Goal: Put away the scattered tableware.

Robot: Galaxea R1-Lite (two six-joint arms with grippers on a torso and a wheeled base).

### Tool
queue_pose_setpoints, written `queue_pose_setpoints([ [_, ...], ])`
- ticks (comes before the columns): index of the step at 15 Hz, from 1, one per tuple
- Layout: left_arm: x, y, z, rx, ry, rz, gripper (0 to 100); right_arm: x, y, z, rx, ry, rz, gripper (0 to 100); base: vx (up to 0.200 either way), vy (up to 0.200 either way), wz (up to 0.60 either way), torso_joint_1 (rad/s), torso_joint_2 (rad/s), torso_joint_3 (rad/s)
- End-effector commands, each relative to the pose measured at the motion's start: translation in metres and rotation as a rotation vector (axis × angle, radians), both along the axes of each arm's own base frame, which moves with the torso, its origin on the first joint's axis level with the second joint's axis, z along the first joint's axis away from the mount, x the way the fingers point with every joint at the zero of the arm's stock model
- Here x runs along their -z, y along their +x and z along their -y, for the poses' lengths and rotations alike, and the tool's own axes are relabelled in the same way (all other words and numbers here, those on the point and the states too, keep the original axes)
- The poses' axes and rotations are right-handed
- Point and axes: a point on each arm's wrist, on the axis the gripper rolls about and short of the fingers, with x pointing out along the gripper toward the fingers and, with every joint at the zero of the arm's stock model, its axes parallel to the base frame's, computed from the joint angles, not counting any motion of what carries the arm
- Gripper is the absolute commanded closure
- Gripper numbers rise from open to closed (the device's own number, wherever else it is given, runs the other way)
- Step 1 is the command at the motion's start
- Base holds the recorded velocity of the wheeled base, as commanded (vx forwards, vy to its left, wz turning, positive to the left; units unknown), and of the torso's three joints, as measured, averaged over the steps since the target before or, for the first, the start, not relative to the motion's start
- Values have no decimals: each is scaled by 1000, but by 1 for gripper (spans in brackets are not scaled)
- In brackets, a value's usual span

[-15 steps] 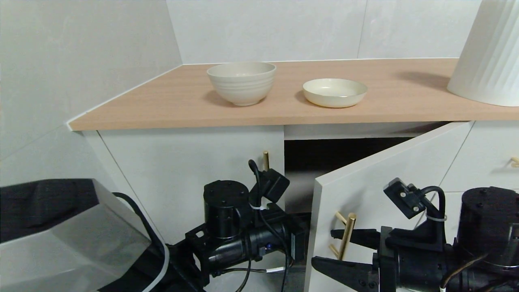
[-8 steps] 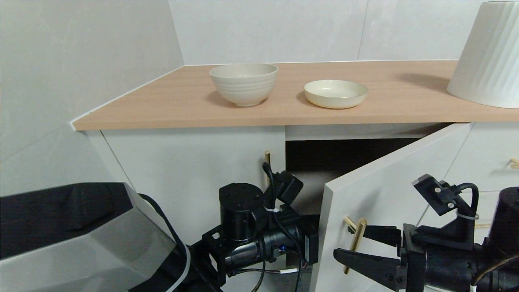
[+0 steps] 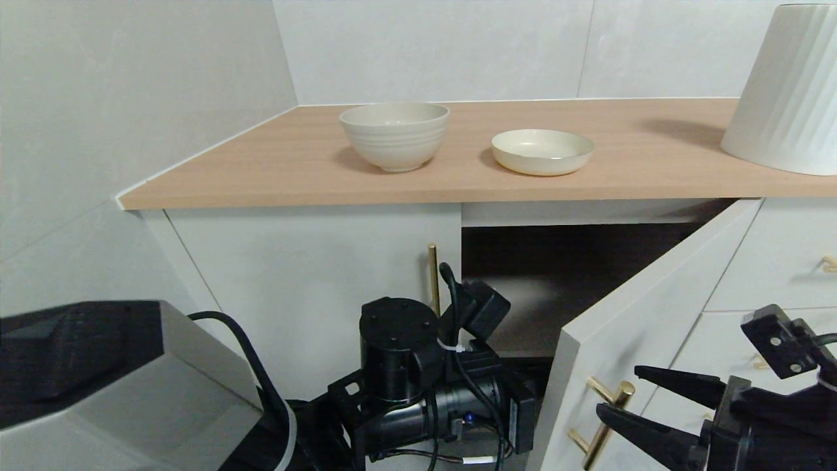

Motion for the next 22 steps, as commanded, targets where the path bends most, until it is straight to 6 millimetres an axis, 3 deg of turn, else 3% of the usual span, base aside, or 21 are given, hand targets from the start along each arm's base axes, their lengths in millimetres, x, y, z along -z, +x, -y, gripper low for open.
queue_pose_setpoints([
  [1,-7,-1,-1,-15,-7,7,100,-25,-18,10,-22,50,79,0,0,0,0,0,0,0],
  [8,1,0,14,-4,18,-10,100,-78,-69,36,-221,120,87,0,0,0,0,0,0,0],
  [15,3,1,21,-4,25,-13,100,-81,-70,37,-220,123,94,0,-171,0,0,2,1,3],
  [22,-8,10,33,-12,23,-71,100,-83,-71,38,-216,125,104,0,0,0,0,0,0,0],
])
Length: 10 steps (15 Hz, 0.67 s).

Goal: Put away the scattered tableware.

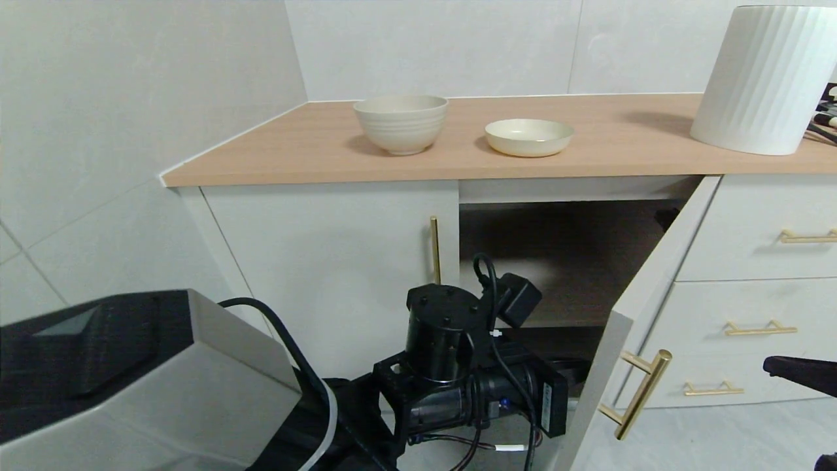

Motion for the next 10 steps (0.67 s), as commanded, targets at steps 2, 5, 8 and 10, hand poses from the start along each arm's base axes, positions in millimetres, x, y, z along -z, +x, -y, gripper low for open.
queue_pose_setpoints([
  [2,-12,0,1,0,4,-4,100,-4,1,0,13,4,8,0,0,0,0,0,0,0],
  [5,-19,5,6,1,20,-19,100,-7,1,0,39,8,20,0,0,0,0,0,0,0],
  [8,-21,9,12,-6,-1,-67,100,-9,-1,1,41,16,33,0,-67,0,0,-1,-1,1],
  [10,-20,12,16,-7,-7,-75,100,-10,-1,2,43,20,38,0,0,0,0,0,0,0],
])
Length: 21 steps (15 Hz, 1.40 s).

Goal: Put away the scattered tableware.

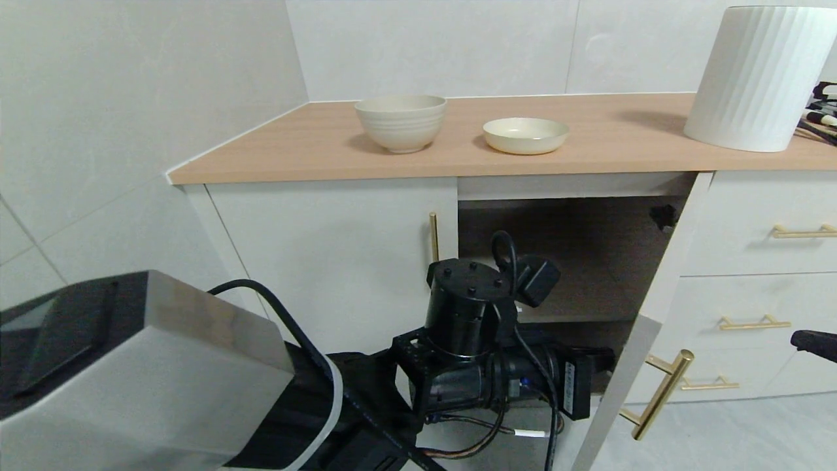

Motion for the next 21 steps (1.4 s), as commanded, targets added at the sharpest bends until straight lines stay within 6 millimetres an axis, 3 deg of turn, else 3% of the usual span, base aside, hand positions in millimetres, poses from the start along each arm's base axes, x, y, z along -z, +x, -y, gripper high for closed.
queue_pose_setpoints([
  [1,1,3,3,-4,-4,2,100,-2,0,0,0,2,4,0,0,0,0,0,0,0],
  [6,-2,-9,12,32,-4,2,100,-19,-1,0,-3,33,53,0,0,0,0,0,0,0],
  [11,-15,-51,48,158,-41,27,100,-36,-5,3,-1,68,110,0,0,0,0,0,0,0],
  [13,-20,-76,76,240,-46,28,100,-45,-13,8,-4,94,152,0,0,0,0,0,0,0],
  [15,-21,-90,83,269,-54,34,100,-49,-18,11,-8,109,172,0,0,0,0,0,0,0],
  [17,-33,-92,79,222,-84,58,100,-49,-19,11,-9,112,175,0,0,0,0,0,0,0],
  [18,-44,-78,68,140,-108,79,100,-48,-16,10,-8,107,163,0,0,0,0,0,0,0],
  [21,-74,-40,0,-27,-126,102,100,-44,-3,2,0,82,109,0,0,0,0,0,0,0],
])
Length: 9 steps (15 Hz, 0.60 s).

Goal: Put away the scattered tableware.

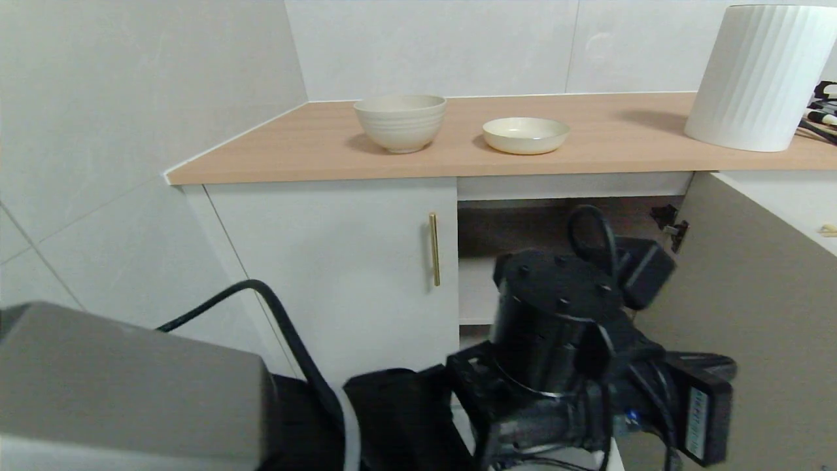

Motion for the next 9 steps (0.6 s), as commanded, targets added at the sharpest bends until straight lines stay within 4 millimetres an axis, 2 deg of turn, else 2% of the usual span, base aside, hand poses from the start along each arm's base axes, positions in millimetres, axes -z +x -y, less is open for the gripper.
queue_pose_setpoints([
  [1,-33,24,-75,-156,-28,22,100,7,19,-11,15,-38,-78,0,0,0,0,0,0,0],
  [2,-38,33,-109,-237,-22,21,100,14,30,-17,52,-69,-133,0,0,0,0,0,0,0],
  [3,-39,35,-123,-269,-17,21,100,16,35,-19,68,-81,-154,0,0,0,0,0,0,0],
  [4,-40,34,-161,-352,10,20,100,18,45,-25,98,-100,-185,0,0,0,0,0,0,0],
  [6,-44,19,-222,-491,46,11,100,15,72,-41,103,-136,-218,0,0,0,0,0,0,0],
  [7,-49,9,-246,-553,53,9,100,13,93,-54,106,-168,-231,0,0,0,0,0,0,0],
  [9,-58,-7,-279,-647,95,42,100,11,129,-76,106,-192,-251,0,0,0,0,0,0,0],
])
